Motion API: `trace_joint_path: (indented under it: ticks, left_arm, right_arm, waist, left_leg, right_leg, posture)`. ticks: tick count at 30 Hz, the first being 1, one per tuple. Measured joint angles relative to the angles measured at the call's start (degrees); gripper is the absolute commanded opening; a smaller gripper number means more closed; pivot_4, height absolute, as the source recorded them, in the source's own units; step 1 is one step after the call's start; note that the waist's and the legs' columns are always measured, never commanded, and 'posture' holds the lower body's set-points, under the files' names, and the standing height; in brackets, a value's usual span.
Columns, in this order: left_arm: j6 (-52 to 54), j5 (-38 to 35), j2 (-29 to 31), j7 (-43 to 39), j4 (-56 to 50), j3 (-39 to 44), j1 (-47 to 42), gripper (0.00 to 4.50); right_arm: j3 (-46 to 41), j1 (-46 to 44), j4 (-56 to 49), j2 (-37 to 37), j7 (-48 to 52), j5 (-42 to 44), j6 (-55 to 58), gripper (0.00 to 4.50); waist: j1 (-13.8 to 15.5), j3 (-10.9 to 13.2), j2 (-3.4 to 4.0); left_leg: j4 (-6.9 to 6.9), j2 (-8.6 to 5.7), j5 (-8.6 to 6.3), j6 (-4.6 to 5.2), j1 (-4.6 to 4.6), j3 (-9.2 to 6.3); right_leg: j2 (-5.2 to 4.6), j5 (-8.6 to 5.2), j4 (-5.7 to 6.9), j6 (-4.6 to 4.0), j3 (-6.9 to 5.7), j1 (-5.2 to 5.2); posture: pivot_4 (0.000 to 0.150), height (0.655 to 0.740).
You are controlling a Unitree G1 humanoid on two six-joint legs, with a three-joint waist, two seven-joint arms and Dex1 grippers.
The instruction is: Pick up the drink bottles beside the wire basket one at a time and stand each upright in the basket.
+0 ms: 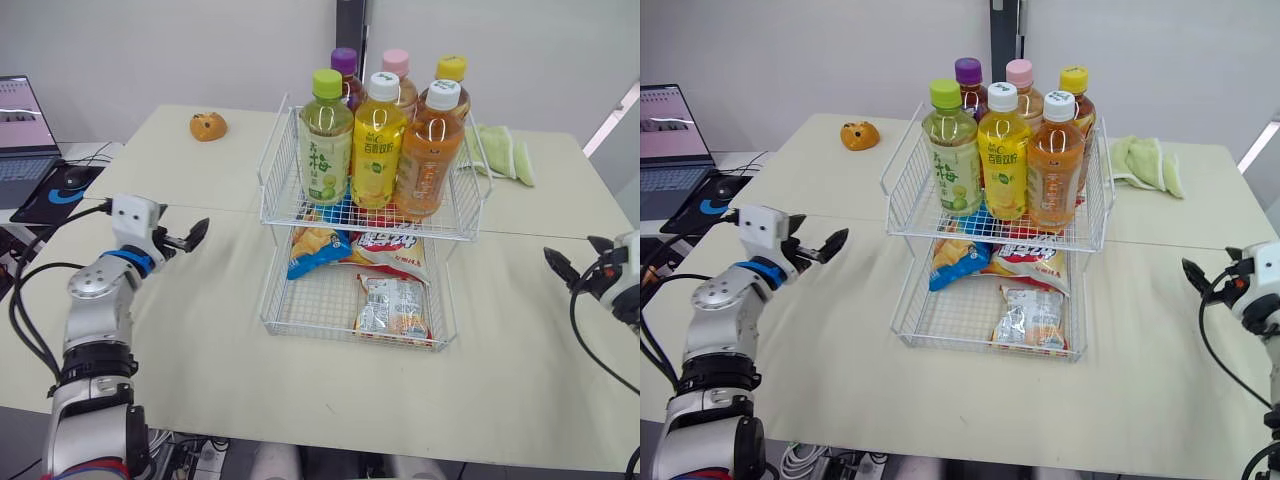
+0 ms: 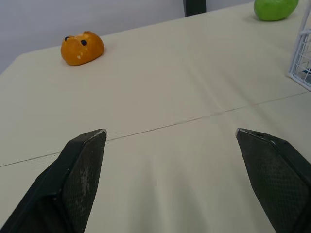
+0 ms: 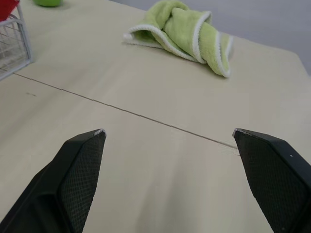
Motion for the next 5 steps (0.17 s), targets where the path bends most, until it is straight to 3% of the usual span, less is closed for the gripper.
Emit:
trace_joint_path:
  ticks: [5]
  left_arm:
    - [-0.80, -0.02, -1.22, -0.14, 1.15, -0.57, -0.11, 4.44]
  right_arm:
    - [-0.34, -0.02, -0.68, 1.03, -3.23, -1.46, -0.62, 4.50]
  waist:
    - [-0.07, 0.00, 0.00]
  left_leg:
    - [0.00, 0.00, 0.01, -0.02, 0.02, 0.00]
  right_leg:
    - [0.01, 0.00, 0.03, 0.00, 0.01, -0.01]
  posture:
    - [0.150, 0.7400]
